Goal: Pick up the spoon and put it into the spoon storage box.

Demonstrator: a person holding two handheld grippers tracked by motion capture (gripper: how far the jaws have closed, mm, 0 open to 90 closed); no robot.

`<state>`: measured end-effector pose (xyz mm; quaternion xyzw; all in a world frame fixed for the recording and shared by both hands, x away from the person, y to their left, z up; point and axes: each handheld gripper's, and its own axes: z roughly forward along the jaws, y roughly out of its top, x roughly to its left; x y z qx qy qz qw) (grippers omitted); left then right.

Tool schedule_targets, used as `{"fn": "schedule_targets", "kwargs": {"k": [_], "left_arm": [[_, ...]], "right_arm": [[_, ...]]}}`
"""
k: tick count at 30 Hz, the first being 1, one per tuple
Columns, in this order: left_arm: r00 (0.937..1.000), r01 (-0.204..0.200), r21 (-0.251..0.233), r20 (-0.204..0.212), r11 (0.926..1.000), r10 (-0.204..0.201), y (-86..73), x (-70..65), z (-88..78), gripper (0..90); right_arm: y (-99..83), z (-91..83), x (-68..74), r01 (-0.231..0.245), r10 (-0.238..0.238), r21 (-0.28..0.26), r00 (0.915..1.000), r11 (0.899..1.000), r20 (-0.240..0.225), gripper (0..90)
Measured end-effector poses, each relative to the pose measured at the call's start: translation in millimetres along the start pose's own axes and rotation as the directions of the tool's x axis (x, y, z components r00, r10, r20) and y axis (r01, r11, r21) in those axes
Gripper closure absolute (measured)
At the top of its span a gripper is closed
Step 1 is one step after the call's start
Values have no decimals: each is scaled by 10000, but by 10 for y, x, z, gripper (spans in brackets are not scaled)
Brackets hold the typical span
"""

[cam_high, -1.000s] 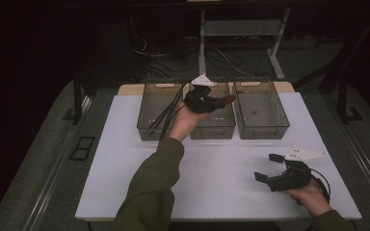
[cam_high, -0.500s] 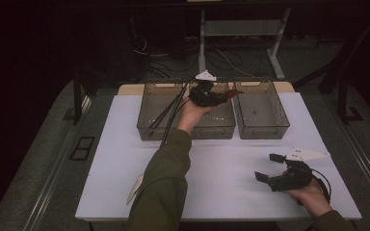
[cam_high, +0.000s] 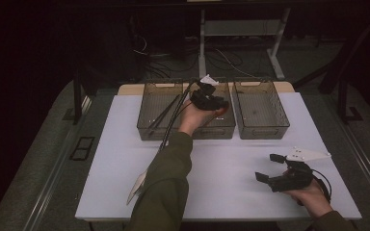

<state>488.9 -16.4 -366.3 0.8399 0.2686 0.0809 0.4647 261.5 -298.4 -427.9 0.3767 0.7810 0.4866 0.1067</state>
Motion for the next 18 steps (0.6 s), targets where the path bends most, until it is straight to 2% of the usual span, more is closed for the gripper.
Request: {"fn": "schedule_targets", "kwargs": {"k": [2,7,10,18], "left_arm": [[9999,149,-179,32,9997,-149,6,-34,-21,660],[9998,115,-176,162,9998,-112,3,-118,-152,578],[9997,-113,-219,222,9997,118,-26,-151,-247,526],[9985,-216,-350,499,9992,234,-112,-287,-553,442]], "right_arm": [[0,1,1,9,-9,12,10000,10000,4,41],[-1,12,-3,65,-65,45,10000,10000,3,41],[-2,16,1,86,-87,75,10000,9999,23,40],[-3,23,7,73,-76,243,9999,9997,104,40]]}}
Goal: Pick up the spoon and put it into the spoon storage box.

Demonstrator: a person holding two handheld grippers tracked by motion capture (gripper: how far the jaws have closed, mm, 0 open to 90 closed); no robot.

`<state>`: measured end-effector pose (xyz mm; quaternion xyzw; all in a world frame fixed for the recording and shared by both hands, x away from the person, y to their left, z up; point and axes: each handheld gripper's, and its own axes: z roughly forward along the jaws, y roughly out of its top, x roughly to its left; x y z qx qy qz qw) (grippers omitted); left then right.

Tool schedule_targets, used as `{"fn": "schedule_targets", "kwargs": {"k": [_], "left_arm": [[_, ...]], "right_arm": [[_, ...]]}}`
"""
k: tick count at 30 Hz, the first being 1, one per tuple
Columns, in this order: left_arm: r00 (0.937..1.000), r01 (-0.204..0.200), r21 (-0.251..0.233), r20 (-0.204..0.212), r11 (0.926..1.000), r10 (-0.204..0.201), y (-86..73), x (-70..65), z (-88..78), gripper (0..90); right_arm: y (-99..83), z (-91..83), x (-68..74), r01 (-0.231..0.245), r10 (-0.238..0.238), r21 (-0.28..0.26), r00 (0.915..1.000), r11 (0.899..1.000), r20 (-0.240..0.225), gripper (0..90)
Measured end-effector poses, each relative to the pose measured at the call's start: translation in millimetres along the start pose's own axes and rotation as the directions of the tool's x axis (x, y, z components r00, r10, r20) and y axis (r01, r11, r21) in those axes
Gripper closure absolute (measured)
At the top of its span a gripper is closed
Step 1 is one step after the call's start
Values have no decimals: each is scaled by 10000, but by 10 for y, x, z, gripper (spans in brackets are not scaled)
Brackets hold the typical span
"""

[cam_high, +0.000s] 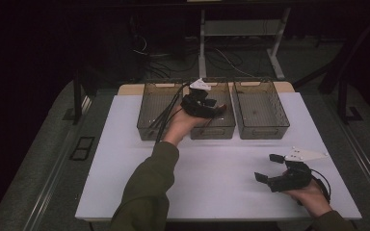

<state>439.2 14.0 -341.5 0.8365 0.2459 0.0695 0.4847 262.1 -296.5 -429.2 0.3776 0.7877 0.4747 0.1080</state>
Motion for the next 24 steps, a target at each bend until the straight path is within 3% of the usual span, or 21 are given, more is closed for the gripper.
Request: {"fn": "schedule_targets", "kwargs": {"k": [13,24], "left_arm": [[9998,-118,127,133,9999,116,-236,-208,-241,356],[9998,-189,123,-86,9997,190,-515,-384,-485,280]], "right_arm": [[-3,4,2,44,-44,36,10000,10000,37,40],[-5,7,3,75,-75,43,9999,10000,86,41]]}}
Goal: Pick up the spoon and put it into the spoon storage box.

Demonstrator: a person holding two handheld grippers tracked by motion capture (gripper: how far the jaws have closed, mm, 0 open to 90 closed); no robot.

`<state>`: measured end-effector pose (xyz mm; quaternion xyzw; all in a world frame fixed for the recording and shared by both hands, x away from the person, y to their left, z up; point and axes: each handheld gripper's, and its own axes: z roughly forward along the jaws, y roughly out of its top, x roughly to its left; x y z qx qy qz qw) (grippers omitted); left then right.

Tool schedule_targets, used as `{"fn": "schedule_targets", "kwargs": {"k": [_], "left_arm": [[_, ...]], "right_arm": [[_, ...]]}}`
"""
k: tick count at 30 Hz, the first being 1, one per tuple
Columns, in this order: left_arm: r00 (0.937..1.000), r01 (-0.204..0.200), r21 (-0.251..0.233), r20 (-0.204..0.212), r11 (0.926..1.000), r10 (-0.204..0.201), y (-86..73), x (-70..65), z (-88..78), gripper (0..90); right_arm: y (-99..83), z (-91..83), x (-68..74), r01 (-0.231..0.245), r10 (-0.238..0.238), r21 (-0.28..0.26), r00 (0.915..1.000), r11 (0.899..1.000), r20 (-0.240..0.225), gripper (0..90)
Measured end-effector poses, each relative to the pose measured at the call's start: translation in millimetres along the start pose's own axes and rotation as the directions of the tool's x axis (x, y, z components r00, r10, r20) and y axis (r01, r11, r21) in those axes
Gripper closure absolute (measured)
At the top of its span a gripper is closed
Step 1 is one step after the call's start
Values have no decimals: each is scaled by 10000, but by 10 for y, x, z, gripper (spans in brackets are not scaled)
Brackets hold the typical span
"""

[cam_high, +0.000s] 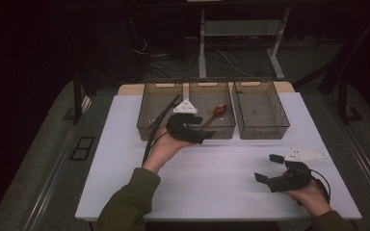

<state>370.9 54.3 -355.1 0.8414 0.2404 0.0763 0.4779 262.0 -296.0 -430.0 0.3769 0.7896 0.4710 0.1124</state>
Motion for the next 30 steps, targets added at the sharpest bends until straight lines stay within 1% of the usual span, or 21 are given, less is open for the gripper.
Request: {"fn": "schedule_targets", "kwargs": {"k": [4,5,6,9,10,13,18,21,24,25,28,30], "left_arm": [[9999,-103,-40,-116,9999,103,-115,-47,-103,274],[9999,-98,-44,-137,9999,98,-145,-54,-131,272],[9998,37,-98,-170,9999,-38,-179,-64,-157,271],[9995,75,-157,-302,9998,-80,-280,-57,-234,271],[9992,160,-206,-373,9997,-167,-316,-54,-256,271],[9983,249,-275,-521,9993,-263,-424,-39,-325,271],[9973,365,-163,-633,9992,-375,-560,-45,-415,272],[9966,294,-19,-770,9996,-295,-626,-64,-452,273],[9957,354,-34,-853,9994,-356,-690,-88,-487,277],[9955,318,-11,-888,9995,-318,-712,-93,-504,280],[9941,251,12,-1053,9997,-248,-784,-107,-558,314],[9919,283,48,-1241,9996,-274,-843,-101,-601,374]], "right_arm": [[-1,0,-2,-24,24,31,10000,10000,12,41],[-2,-2,3,-99,99,80,10000,9999,-3,40],[-2,-1,-1,-68,68,57,10000,10000,15,40],[-2,-1,-1,-101,101,80,9999,9999,13,40],[-2,-1,0,-96,96,80,10000,9999,13,40],[-2,2,-4,-46,46,56,10000,10000,57,40],[-2,0,-6,-103,103,66,9999,9999,69,40],[-3,-1,-6,-82,82,53,9999,10000,58,40],[-1,0,-7,-53,53,45,10000,10000,45,40],[-1,1,-8,-46,46,35,10000,10000,40,40],[3,6,-10,-60,59,28,10000,10000,43,40],[7,11,-11,-41,41,25,10000,10000,32,40]]}}
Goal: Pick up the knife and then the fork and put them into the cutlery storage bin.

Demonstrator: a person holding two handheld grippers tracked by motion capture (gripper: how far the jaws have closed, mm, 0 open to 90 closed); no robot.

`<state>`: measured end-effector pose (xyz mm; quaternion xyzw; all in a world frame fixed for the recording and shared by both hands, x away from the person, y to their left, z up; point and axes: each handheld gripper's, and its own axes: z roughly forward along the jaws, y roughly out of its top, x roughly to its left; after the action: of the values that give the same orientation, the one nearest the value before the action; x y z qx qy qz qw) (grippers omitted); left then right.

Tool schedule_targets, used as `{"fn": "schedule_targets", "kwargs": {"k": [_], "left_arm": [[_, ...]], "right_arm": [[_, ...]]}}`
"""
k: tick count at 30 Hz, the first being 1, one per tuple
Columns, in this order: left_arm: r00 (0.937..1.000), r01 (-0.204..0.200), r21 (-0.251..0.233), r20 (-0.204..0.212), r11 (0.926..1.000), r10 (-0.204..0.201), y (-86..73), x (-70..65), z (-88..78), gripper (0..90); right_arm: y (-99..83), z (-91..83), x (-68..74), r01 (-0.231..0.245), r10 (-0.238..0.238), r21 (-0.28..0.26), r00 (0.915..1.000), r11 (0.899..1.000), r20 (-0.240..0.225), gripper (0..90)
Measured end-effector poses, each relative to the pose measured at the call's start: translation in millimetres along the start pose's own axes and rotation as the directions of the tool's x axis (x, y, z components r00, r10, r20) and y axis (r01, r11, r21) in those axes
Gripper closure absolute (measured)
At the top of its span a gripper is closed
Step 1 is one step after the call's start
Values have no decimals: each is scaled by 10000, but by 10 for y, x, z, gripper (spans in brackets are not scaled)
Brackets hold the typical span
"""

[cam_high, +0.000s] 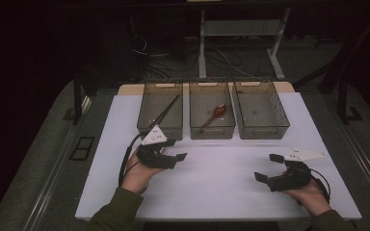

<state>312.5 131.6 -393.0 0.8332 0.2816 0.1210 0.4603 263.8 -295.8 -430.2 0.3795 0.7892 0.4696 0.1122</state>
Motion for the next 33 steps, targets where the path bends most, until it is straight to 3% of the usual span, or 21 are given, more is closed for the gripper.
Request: {"fn": "schedule_targets", "kwargs": {"k": [2,7,15,18,25,33], "left_arm": [[9995,-35,162,-314,9999,41,-62,28,-49,461],[9969,398,689,-711,9968,-349,-234,124,-133,670],[9933,572,1864,-1091,9808,-372,-449,194,-208,880],[9930,638,2195,-1113,9735,-399,-522,206,-211,889],[9870,915,2335,-1501,9680,-571,-572,236,-252,889],[9870,962,2754,-1506,9565,-559,-615,232,-207,889]], "right_arm": [[5,8,2,-30,30,10,10000,10000,-24,41],[6,17,-8,-18,18,16,10000,10000,-62,41],[6,3,-2,-38,38,12,10000,10000,-13,41],[6,7,-2,-36,36,14,10000,10000,-14,40],[4,3,0,9,-9,-22,10000,10000,20,41],[5,2,-1,15,-15,-36,10000,10000,12,41]]}}
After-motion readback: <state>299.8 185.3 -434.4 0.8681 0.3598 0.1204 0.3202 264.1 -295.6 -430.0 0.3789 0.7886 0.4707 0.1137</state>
